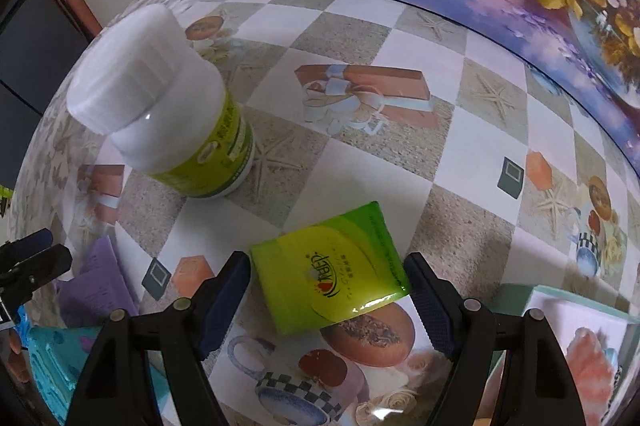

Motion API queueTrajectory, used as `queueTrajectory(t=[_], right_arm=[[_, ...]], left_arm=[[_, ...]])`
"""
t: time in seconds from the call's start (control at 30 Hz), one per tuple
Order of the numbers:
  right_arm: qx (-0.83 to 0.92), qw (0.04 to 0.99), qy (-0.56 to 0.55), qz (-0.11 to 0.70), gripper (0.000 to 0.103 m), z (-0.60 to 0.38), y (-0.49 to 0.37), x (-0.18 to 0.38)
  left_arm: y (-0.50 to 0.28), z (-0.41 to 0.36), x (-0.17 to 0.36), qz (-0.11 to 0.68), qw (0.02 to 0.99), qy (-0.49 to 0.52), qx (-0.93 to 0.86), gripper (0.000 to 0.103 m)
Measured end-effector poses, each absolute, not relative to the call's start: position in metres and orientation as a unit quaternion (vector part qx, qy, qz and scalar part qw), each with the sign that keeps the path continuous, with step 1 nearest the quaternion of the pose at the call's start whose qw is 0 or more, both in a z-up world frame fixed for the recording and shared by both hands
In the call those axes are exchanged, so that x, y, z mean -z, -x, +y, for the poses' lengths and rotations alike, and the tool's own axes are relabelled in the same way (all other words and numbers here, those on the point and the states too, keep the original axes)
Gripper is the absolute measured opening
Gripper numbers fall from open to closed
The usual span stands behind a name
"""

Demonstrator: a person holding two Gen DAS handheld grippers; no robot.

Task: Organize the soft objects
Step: 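Move the left gripper to the purple packet while the right gripper approaches the green sachet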

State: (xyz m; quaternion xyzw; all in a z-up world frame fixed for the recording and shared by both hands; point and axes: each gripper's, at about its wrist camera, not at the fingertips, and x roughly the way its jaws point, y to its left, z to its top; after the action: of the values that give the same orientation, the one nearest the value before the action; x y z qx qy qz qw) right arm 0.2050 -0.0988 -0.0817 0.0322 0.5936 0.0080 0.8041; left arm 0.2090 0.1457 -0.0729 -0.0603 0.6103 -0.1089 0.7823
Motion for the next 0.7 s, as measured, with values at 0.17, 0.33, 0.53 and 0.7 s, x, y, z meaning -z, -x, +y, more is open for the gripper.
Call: queueTrajectory(t=[0.17, 0.33, 0.53, 0.7], right_arm=[[-0.013, 0.805, -0.037, 0.592, 0.072, -0.097, -0.198, 0.081], [-0.017, 0.800, -0.032, 0.598, 0.071, -0.096, -0.185, 0.081], [-0.014, 0.804, -0.043, 0.592, 0.071, -0.102, -0.168, 0.077], [-0.009, 0.815, -0.042, 0.578, 0.071, -0.106, -0.152, 0.062]], left_arm=[[-0.210, 0.146, 0.074, 0.614, 0.780, 0.061, 0.110, 0.096], [-0.209, 0.145, 0.071, 0.615, 0.777, 0.059, 0.118, 0.096], [-0.212, 0.140, 0.068, 0.624, 0.767, 0.055, 0.140, 0.096], [-0.220, 0.127, 0.075, 0.647, 0.744, 0.044, 0.162, 0.096]])
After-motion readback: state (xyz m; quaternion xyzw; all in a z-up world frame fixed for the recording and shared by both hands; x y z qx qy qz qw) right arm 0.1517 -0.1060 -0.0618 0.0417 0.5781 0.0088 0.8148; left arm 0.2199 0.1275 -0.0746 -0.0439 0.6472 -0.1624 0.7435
